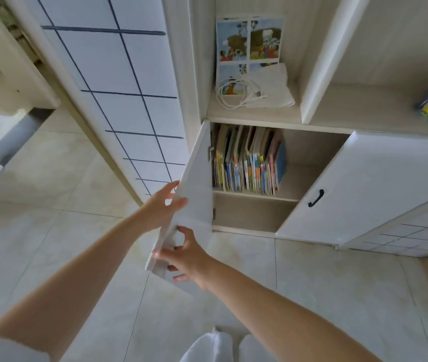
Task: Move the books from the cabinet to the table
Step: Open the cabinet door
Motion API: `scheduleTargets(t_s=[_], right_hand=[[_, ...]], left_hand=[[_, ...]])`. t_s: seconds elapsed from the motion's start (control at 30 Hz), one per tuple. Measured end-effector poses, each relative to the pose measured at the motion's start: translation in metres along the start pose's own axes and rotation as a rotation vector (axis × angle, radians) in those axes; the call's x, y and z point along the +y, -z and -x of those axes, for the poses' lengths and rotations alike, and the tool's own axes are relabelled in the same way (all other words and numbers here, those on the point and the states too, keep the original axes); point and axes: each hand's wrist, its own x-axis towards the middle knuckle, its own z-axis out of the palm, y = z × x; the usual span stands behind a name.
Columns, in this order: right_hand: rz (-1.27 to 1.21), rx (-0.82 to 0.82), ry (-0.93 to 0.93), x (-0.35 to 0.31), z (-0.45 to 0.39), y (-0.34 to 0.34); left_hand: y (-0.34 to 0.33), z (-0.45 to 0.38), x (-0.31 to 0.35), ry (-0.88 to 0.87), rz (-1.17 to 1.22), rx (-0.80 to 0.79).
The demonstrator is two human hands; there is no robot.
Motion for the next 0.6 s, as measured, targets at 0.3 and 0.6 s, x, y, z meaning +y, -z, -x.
scheduleTargets(t_s=[0.3, 0.6], right_hand=[[-0.069, 0.045, -0.001, -0.014, -0.026, -0.045], [-0.063, 0.225, -0.055, -0.010, -0.012, 0.048]], left_hand=[[0.037, -0.003, -0.019, 0.044, -0.119, -0.024], [0.038, -0.027, 0.022, -0.013, -0.123, 0.207]])
